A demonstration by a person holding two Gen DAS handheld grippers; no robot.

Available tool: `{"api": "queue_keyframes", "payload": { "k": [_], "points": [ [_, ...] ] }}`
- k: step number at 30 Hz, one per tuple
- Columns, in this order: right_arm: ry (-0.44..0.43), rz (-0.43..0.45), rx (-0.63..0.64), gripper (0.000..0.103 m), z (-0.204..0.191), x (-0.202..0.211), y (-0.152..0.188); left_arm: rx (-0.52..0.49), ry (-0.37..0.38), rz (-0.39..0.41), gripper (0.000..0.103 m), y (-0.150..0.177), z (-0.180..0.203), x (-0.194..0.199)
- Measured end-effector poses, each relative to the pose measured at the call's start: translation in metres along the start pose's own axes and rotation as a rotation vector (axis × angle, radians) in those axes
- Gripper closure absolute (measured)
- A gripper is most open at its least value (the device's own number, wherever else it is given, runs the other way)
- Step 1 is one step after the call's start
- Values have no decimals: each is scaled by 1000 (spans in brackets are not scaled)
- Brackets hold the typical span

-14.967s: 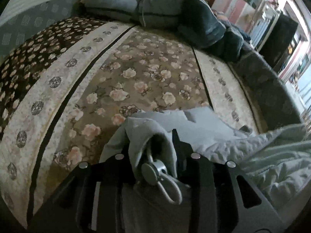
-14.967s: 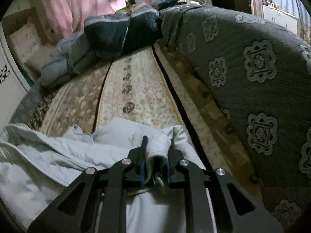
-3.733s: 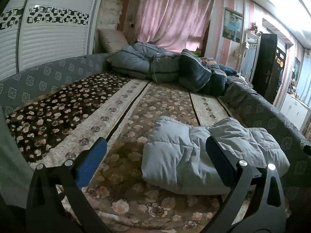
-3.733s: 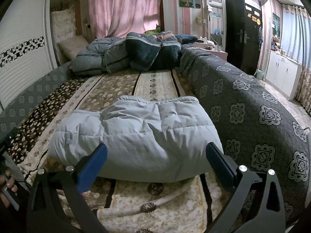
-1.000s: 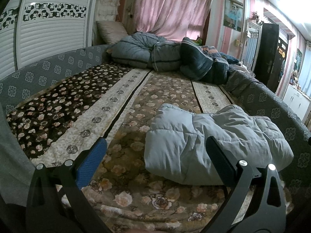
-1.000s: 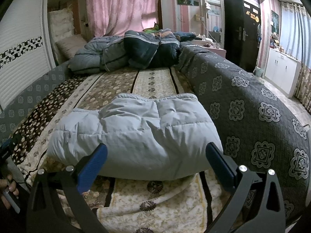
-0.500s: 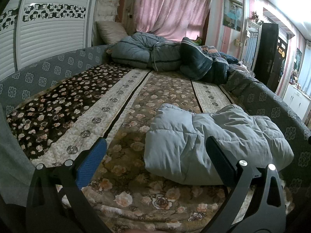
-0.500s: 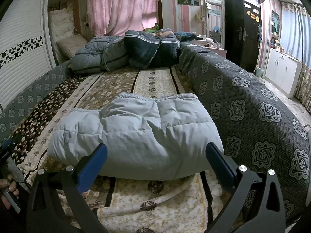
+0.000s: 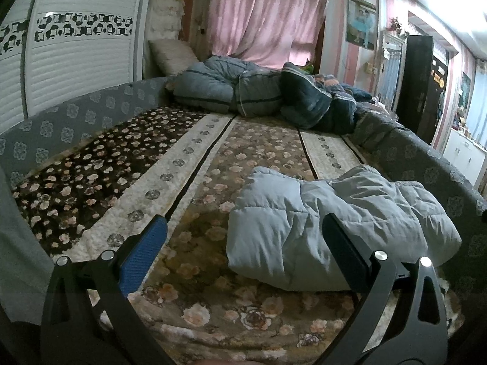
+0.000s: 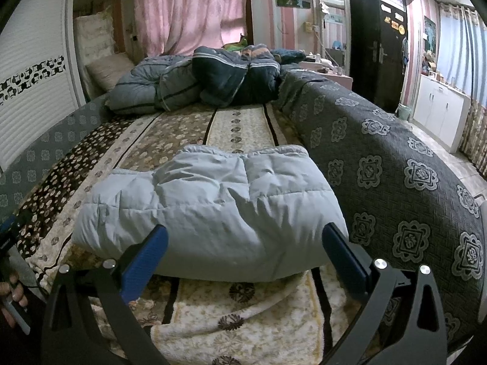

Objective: Fold large clothes

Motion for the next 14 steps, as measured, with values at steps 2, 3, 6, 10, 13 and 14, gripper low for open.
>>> {"api": "queue_keyframes", "payload": {
  "k": [2, 3, 6, 10, 13, 14],
  "points": [
    [0, 0, 1, 2, 0, 0, 0, 0, 0, 1, 3, -1, -1, 0],
    [-1, 1, 3, 2, -1, 0, 0, 3, 5, 4, 3, -1, -1, 1],
    [1, 0, 0, 2, -1, -1, 0, 13, 16, 10, 3, -2, -2, 2],
    [4, -4, -4, 2, -1, 0, 1, 7, 13, 33, 3, -5, -2, 5],
    [3, -3, 0, 2, -1, 0, 1, -12, 18, 57, 3, -7, 1, 9],
    [2, -3, 1, 2, -1, 0, 1, -20, 21, 61, 3, -7, 3, 10]
  ]
}}
Point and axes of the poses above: each gripper's, at about its wrist camera, not at the fingertips, and x roughly against the way its jaws point, z to its right, y to its underside, the point moved 5 cm from there along -x, roughly the way its jaws point, and after that the axes turned 8 degrees about x, right-handed, at the moved point
